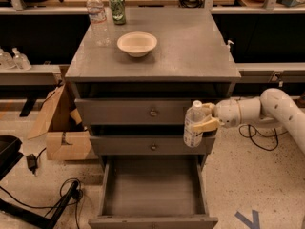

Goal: Pick blue plastic bottle from bottom drawer and place on counter

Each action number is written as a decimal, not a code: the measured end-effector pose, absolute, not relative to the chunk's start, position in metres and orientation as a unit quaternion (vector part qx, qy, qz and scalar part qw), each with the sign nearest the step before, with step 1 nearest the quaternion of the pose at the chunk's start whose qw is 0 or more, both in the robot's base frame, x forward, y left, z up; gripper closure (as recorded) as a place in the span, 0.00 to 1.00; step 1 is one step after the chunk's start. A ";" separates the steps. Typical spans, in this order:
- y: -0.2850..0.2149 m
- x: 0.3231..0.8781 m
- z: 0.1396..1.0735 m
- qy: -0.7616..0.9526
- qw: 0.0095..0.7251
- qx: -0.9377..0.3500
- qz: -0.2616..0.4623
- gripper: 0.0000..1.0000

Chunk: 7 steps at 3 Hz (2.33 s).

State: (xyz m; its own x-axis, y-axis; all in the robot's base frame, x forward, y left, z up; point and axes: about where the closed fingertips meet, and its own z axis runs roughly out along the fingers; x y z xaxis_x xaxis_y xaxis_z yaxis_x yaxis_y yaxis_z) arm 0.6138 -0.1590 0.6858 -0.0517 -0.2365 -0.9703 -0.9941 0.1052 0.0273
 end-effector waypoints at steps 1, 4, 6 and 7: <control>-0.156 0.607 0.679 0.605 0.416 -0.554 0.393 1.00; -0.201 0.564 0.808 0.598 0.478 -0.511 0.391 1.00; -0.233 0.580 0.947 0.612 0.521 -0.480 0.351 1.00; -0.213 0.622 0.987 0.629 0.509 -0.468 0.357 1.00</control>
Offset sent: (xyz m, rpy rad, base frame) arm -0.0023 0.0010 0.0010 -0.0802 -0.0077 0.0156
